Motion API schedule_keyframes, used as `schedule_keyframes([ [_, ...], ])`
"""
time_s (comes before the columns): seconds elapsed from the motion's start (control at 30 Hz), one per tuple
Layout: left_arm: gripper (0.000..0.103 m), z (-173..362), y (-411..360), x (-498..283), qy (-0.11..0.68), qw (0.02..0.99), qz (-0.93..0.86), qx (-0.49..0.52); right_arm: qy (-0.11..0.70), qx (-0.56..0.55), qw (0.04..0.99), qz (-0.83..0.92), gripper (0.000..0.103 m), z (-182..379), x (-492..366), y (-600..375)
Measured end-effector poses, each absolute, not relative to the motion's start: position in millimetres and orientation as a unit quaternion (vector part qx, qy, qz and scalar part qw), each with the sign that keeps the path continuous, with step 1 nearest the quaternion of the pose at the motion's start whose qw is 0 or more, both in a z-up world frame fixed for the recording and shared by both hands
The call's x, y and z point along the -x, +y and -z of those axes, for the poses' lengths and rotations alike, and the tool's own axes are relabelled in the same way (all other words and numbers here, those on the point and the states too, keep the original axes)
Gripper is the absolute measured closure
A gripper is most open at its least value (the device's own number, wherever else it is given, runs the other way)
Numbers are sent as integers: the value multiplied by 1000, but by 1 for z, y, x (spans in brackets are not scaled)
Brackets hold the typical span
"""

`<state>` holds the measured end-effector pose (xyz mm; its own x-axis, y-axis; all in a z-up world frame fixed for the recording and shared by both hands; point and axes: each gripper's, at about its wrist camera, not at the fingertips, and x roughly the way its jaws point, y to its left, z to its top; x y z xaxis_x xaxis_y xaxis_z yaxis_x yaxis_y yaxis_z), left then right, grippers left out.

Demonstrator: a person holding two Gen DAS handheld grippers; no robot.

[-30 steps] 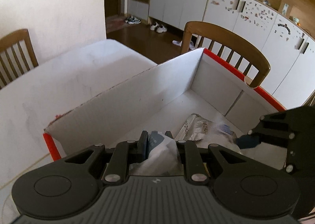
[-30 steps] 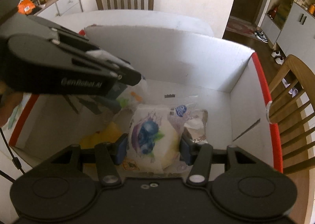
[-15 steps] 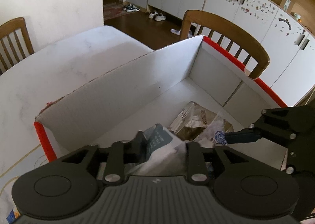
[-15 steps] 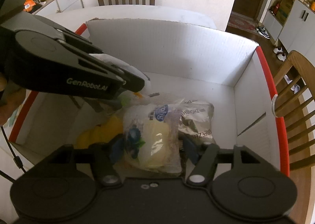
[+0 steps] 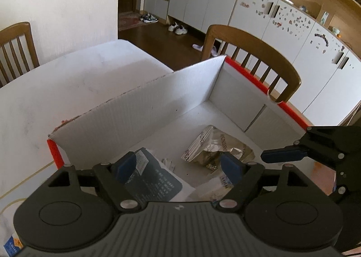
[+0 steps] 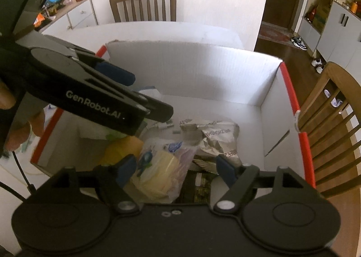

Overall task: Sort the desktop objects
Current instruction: 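Lower both tools into the shoebox and open them to release both bags, then move both tools out of the shoebox back over the lazy susan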

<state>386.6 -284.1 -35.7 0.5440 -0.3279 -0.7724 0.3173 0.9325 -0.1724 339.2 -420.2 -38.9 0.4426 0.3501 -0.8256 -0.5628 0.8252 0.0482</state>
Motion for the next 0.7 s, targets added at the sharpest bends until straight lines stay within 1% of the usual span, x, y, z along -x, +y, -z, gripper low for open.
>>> schedule_keyframes([
  [0.5,21,-3,-257,-339,393,897,197,43,427,87,857,-275,23,11,-315,-433],
  [0.7,21,-17,-239,-315,374,906,192,56,411,82,859,-293,17,1,-297,-428],
])
